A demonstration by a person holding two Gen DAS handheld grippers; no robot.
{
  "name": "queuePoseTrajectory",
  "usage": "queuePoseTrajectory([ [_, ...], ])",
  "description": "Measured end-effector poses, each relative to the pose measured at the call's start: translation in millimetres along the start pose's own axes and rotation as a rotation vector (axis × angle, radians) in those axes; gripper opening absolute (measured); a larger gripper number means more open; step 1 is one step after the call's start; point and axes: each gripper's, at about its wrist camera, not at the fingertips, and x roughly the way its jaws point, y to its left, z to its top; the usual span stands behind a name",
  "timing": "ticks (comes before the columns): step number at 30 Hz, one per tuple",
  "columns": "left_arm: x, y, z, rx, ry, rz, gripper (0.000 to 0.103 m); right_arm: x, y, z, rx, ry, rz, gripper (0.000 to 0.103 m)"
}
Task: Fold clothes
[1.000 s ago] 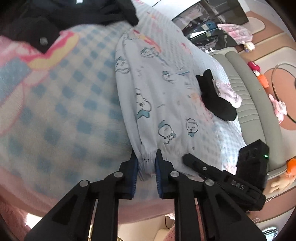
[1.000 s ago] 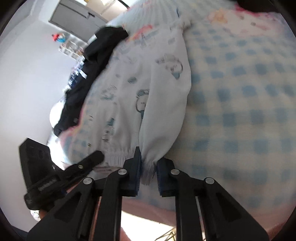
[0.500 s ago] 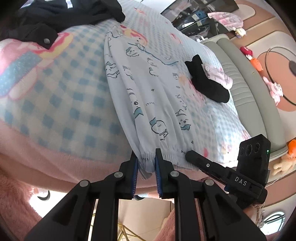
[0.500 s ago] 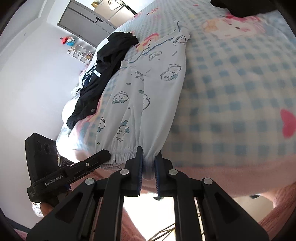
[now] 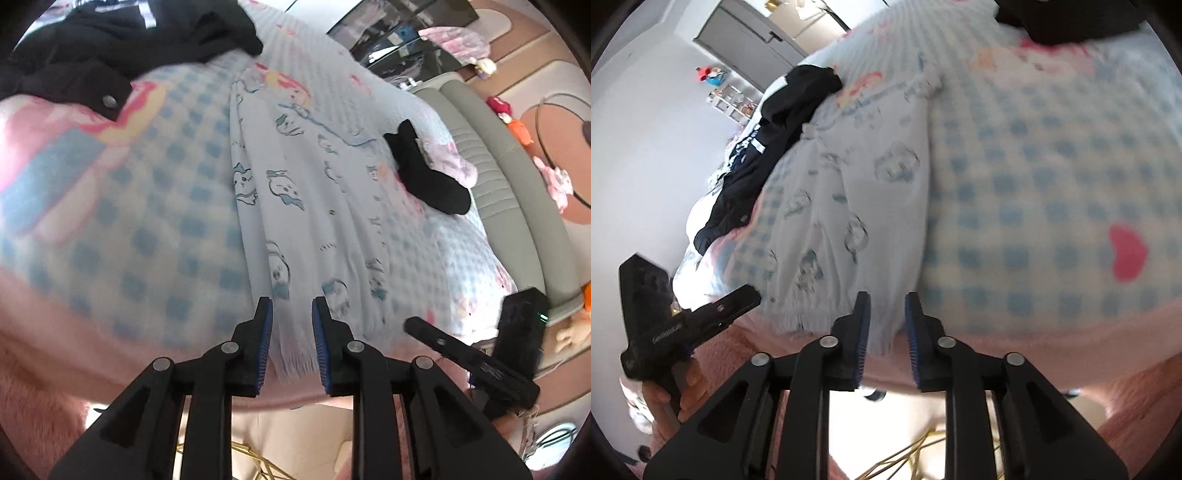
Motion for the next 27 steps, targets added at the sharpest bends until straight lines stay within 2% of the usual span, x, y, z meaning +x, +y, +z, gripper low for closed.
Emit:
queuePoseTrajectory([
  [2,12,3,4,-0.022,0.025,-0.022,0.023,3,7,7,-0.042,-0.006,-0.017,0.034],
  [5,16,2,2,-0.015,0.027,-0.051,0.023,13,9,13,-0.083,0.017,-0.036,0.034],
  [11,24,-8,-1,0.063,0.025,-0.018,0.023,36,3,13,-0.086,0.080,-0.062,0.034],
  [13,23,-12,-1,0.088,-0.002,-0.008,0.023,39,4,15,-0.094,0.085,-0.078,0.034],
  [15,21,-14,0,0.099,-0.017,0.007,0.019,38,8,19,-0.104,0.072,-0.103,0.034],
  [16,19,-15,-1,0.104,-0.024,0.019,0.007,37,9,20,-0.106,0.065,-0.112,0.034],
  [17,16,-16,-1,0.107,-0.032,0.032,0.006,35,10,21,-0.103,0.057,-0.121,0.034],
  [23,-7,-11,-10,0.086,-0.097,0.080,0.002,37,7,13,-0.076,0.060,-0.145,0.034],
  [27,-19,-3,-13,0.054,-0.122,0.090,0.002,22,11,11,-0.050,-0.022,-0.176,0.034],
])
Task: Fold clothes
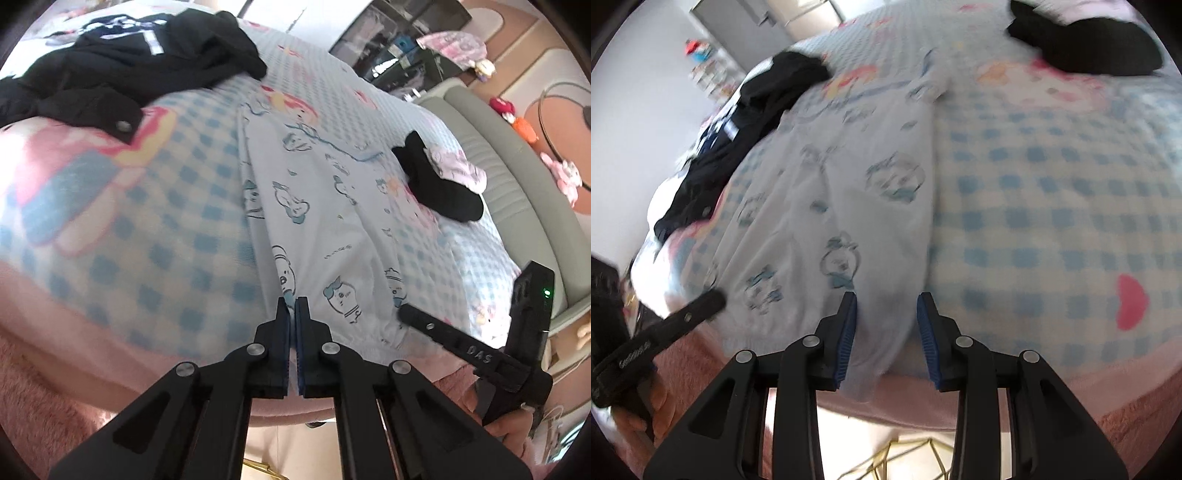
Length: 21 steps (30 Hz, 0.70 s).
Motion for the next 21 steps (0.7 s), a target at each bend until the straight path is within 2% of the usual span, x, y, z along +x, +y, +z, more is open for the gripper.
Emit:
queuePoseTrajectory([
  [2,4,8,-4,-0.019,0.026,0.001,0.002,-3,4,-1,-0.013,-0.009,0.010,0.034],
  [4,15,19,-9,-0.066,0.073,-0.024,0.002,4,9,-5,-0.048,0.026,-0.006,0.034],
  [7,32,31,-15,-0.102,0.147,-0.029,0.007,22,3,-12,-0.070,0.091,-0.084,0.035],
  [9,29,36,-14,-0.126,0.153,-0.050,0.015,23,-12,-17,-0.013,0.108,-0.048,0.035],
  [10,22,37,-12,-0.134,0.137,-0.062,0.025,21,-17,-18,0.008,0.111,-0.027,0.035],
  [13,-5,30,1,-0.071,0.013,-0.022,0.028,5,-21,-13,0.016,0.087,0.011,0.038],
  [15,-10,21,10,-0.014,-0.016,-0.039,0.028,-6,-17,-7,-0.006,0.046,0.028,0.040],
  [17,-2,6,20,0.060,0.000,-0.056,0.028,-9,-10,-1,-0.034,0.031,0.044,0.042],
  [21,35,-19,28,0.169,0.078,0.021,0.028,6,20,5,-0.123,0.054,0.024,0.042],
])
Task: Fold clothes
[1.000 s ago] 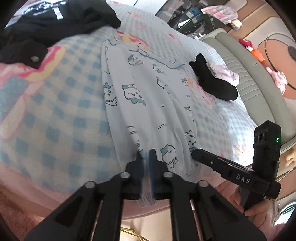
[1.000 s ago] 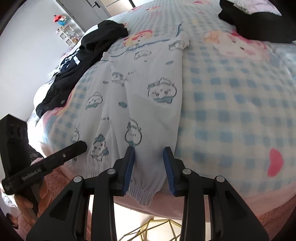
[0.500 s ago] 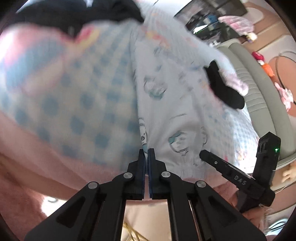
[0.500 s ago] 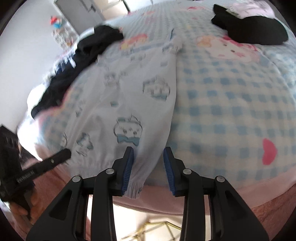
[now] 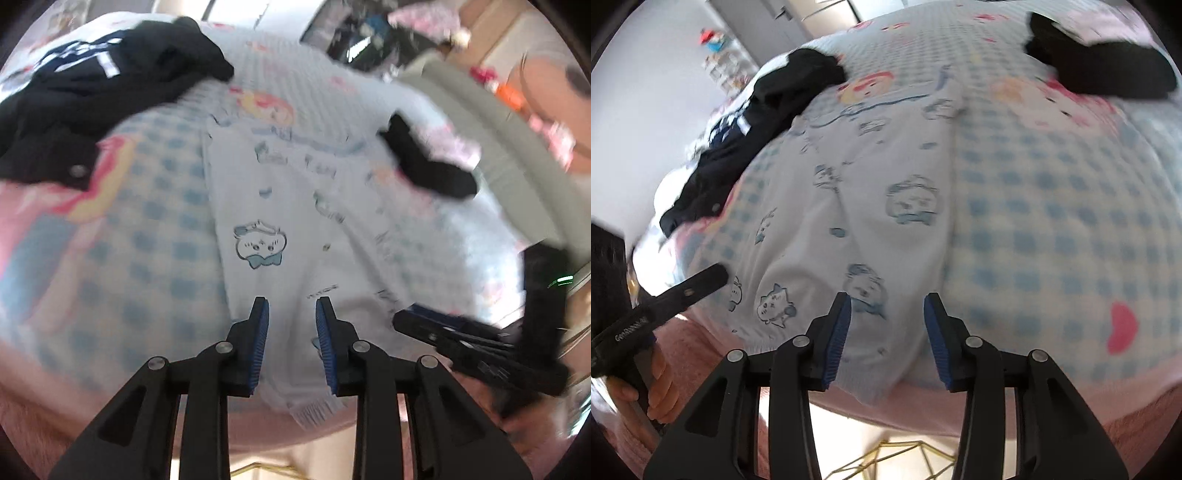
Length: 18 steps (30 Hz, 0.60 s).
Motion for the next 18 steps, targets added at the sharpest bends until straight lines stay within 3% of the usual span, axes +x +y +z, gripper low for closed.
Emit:
queuePoseTrajectory([
  [4,27,3,-11,0.013,0.083,0.068,0.028,25,5,-13,-0.041,0.060,-0.031,0.044],
  [9,20,24,-20,-0.048,0.106,0.030,0.029,27,-17,-30,0.011,0.065,0.018,0.044],
  [12,11,31,-20,-0.071,0.101,-0.008,0.029,17,-26,-28,0.044,0.071,0.056,0.044],
  [18,3,19,17,0.025,0.051,0.053,0.029,-9,-20,0,0.014,0.019,0.034,0.045],
])
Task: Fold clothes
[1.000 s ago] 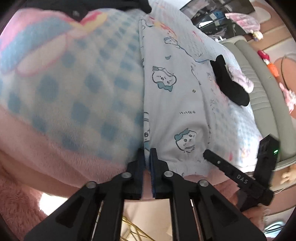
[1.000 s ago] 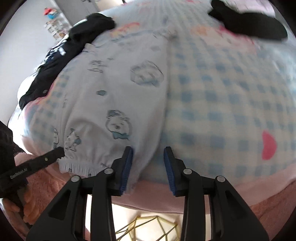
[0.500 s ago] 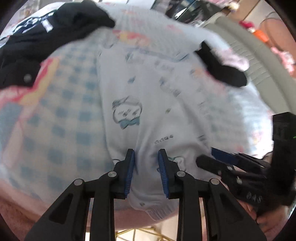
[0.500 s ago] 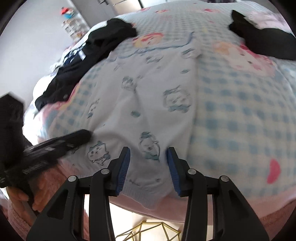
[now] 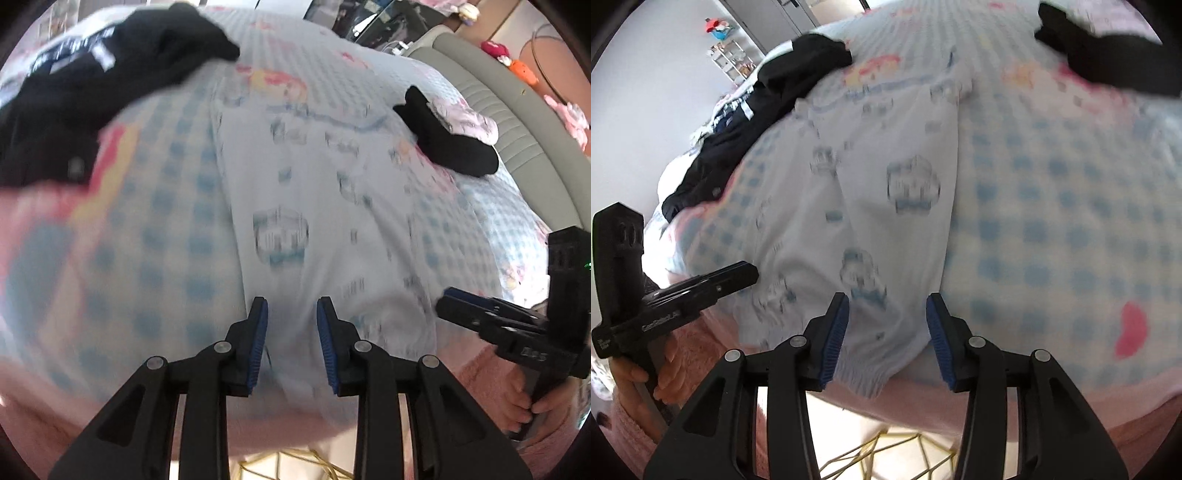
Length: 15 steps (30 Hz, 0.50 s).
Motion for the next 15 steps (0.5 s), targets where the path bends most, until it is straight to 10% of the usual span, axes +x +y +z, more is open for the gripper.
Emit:
queuePoseTrajectory([
  [15,45,50,139,-0.029,-0.049,0.182,0.032,32,-16,154,-0.098,-0.079,-0.208,0.048],
])
